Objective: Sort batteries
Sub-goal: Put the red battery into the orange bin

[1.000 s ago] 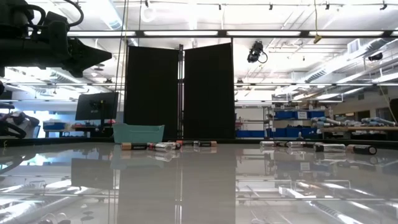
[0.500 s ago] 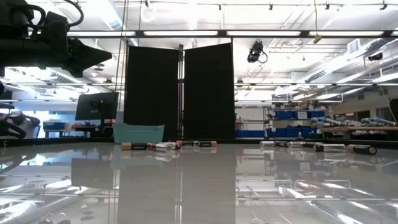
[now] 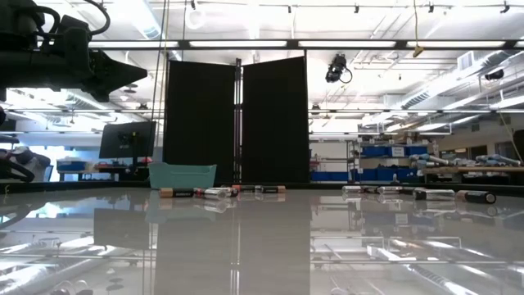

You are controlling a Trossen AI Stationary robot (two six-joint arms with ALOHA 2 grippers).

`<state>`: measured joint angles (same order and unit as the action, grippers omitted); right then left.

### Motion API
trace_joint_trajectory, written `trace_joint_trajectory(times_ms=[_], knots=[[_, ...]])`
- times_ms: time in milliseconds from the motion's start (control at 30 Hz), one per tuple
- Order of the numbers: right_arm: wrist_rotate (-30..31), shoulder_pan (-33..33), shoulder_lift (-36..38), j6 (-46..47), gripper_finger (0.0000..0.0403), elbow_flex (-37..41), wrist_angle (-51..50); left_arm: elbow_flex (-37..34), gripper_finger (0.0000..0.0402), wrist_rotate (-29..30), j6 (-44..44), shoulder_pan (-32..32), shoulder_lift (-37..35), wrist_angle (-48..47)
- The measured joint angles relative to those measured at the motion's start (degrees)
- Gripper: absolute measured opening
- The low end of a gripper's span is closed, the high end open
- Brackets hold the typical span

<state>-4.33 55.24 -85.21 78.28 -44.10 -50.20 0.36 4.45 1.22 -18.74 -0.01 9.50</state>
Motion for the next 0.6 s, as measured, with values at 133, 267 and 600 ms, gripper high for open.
trace_joint_trajectory(times_ms=[133, 267, 600], knots=[[0.3, -0.4, 0.0, -4.3, 0.0065, 0.0, 0.6, 0.0, 0.0015, 0.0, 0.0, 0.0, 0.0, 0.0], [0.3, -1.3, 0.0, -8.8, 0.0064, 0.0, 0.9, 0.0, 0.0015, 0.0, 0.0, 0.0, 0.0, 0.0], [0.3, -3.8, 0.0, -19.0, 0.0065, 0.0, 2.2, 0.0, 0.0015, 0.0, 0.0, 0.0, 0.0, 0.0]])
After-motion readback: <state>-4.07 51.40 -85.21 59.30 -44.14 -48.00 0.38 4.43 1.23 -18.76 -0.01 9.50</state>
